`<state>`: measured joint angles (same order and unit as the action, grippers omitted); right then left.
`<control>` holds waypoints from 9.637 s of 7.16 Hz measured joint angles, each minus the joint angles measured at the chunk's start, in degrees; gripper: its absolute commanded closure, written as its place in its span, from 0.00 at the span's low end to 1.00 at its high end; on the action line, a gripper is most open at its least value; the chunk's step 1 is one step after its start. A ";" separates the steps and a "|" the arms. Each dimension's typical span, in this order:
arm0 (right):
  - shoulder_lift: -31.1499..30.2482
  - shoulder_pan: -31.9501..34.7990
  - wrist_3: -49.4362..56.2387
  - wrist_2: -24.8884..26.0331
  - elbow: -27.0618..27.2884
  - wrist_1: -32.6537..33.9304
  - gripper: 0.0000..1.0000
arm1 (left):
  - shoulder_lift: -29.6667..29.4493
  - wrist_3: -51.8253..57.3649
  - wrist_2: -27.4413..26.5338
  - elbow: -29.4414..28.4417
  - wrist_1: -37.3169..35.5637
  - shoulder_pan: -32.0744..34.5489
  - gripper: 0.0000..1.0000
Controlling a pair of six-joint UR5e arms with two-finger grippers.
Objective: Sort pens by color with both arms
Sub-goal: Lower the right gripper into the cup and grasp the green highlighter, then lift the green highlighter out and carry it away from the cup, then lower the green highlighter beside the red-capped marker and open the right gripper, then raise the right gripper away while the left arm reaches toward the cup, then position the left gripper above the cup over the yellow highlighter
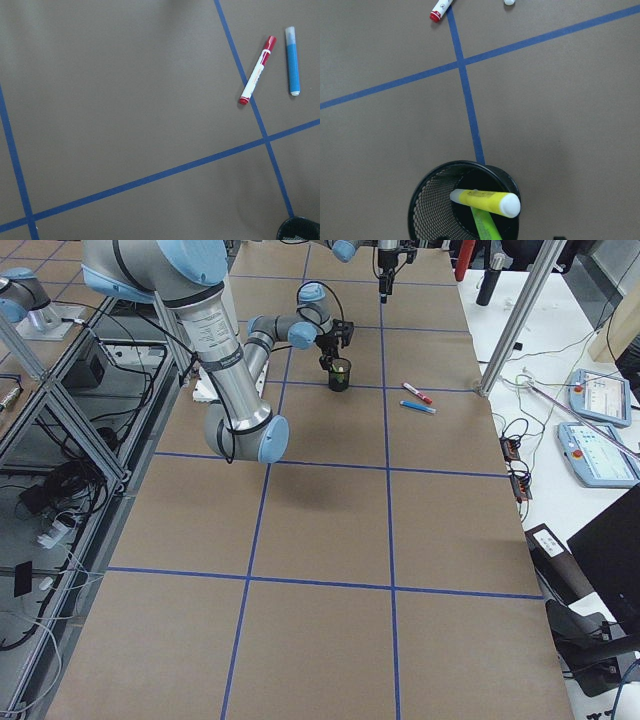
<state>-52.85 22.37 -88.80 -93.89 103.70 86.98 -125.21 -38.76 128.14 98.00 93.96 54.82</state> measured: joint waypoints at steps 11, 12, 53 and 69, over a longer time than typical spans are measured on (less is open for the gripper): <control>0.61 0.42 0.29 -0.45 5.10 2.76 1.00 | 0.00 0.00 0.00 0.08 0.00 0.03 0.02; 1.17 0.95 0.31 -0.76 7.87 5.79 1.00 | 0.02 0.00 0.00 0.08 0.00 0.03 0.02; 2.02 32.59 40.57 -31.48 -21.66 -8.06 0.01 | -25.68 -36.97 -4.77 -16.69 -18.08 -16.12 0.01; -1.35 33.97 40.81 -36.89 -19.33 -6.48 0.01 | -30.08 -37.88 -9.63 -25.58 -21.49 -24.16 0.55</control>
<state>-54.20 56.34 -47.99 -130.78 84.37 80.51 -155.30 -76.64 118.51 72.42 72.47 30.66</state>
